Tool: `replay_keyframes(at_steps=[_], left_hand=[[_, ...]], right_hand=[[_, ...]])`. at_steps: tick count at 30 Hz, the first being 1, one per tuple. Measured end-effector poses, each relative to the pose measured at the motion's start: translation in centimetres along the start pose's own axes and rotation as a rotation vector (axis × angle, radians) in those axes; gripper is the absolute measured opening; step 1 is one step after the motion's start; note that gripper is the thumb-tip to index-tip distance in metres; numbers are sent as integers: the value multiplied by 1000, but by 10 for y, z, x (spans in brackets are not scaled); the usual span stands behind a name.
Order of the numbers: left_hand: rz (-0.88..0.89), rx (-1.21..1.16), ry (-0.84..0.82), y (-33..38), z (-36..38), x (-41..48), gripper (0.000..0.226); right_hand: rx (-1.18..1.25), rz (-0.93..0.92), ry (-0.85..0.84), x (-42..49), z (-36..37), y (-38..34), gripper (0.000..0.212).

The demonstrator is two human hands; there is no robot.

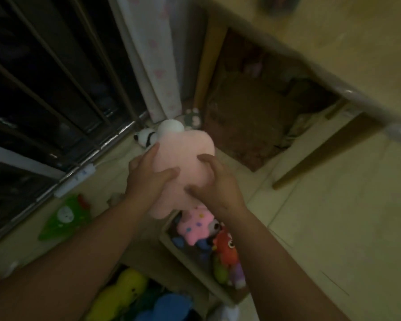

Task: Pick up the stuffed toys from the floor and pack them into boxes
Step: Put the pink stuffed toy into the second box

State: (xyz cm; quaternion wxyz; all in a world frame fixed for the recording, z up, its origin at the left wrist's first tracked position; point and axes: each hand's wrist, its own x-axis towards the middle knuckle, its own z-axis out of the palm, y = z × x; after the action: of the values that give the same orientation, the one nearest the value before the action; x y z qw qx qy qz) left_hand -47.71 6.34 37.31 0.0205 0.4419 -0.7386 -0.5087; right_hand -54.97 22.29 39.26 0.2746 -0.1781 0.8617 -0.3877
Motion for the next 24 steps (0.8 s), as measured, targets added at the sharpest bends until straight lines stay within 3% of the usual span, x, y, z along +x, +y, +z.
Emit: replay_keyframes(at_steps=[5,15,24], left_hand=[[59,142,-79,16,22,-46,80],[223,248,-270,-24,-14,-63,81],[308,343,-369,-9,-10,-147,81]], right_hand=[[-16,90,50,-49,-32,16,71],[-6,213,290,-121,35,0,71],[-30,319,370,-210,17,7,73]])
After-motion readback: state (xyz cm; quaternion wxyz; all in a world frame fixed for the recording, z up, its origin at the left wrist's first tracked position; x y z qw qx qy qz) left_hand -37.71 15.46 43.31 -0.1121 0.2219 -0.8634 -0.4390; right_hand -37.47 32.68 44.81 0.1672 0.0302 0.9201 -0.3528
